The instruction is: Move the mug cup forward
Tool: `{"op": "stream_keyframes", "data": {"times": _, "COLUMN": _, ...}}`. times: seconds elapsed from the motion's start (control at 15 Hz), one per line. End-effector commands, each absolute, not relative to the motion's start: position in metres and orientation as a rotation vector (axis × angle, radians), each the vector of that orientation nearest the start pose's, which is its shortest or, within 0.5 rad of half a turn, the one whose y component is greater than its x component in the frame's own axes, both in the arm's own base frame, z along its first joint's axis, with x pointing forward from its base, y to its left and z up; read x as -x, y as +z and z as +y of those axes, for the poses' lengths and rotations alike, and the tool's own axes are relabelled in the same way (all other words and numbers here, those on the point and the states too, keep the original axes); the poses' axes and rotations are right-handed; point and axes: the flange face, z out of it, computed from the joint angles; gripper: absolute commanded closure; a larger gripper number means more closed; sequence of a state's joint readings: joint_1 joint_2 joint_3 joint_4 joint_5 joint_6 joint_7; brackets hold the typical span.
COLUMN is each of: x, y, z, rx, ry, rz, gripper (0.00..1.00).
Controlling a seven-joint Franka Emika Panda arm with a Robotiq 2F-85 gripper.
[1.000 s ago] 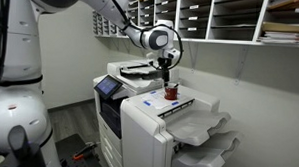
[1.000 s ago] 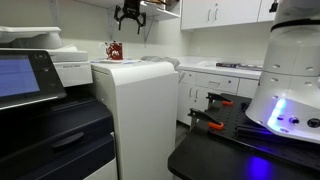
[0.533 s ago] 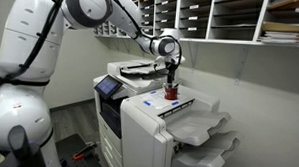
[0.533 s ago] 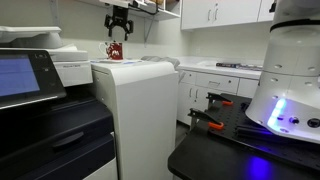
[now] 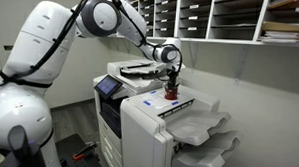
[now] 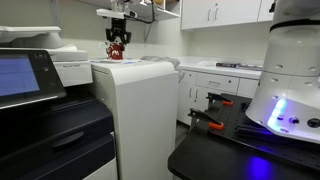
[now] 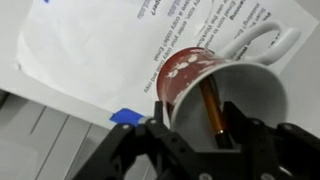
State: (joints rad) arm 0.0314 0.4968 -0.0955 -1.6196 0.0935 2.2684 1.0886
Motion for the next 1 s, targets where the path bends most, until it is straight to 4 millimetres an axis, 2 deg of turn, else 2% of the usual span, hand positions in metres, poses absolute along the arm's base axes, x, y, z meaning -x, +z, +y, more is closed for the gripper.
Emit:
{"op": "stream_keyframes", "data": {"times": 0.0, "x": -0.696, "y": 0.355, "z": -0.027, "rx": 2.537, "ry": -0.144, "rz": 1.708, "gripper": 0.63}}
{"op": "stream_keyframes", "data": {"times": 0.2, "x": -0.693, "y": 0.357, "z": -0.021, "rx": 2.547, "ry": -0.133, "rz": 1.693, "gripper": 0.87}}
{"op": "stream_keyframes", "data": {"times": 0.33, "x": -0.69, "y": 0.359, "z": -0.016, "rx": 2.552, "ry": -0.13, "rz": 1.682, "gripper": 0.99}}
{"op": "stream_keyframes", "data": {"times": 0.4, "x": -0.686, "y": 0.362, "z": -0.013, "rx": 2.559, "ry": -0.131, "rz": 1.666, "gripper": 0.95}}
{"op": "stream_keyframes", "data": {"times": 0.6, "x": -0.671, "y": 0.366, "z": -0.001, "rx": 2.593, "ry": -0.122, "rz": 1.611, "gripper": 0.94}}
{"op": "stream_keyframes", "data": {"times": 0.93, "x": -0.626, "y": 0.368, "z": 0.02, "rx": 2.704, "ry": -0.063, "rz": 1.513, "gripper": 0.94}}
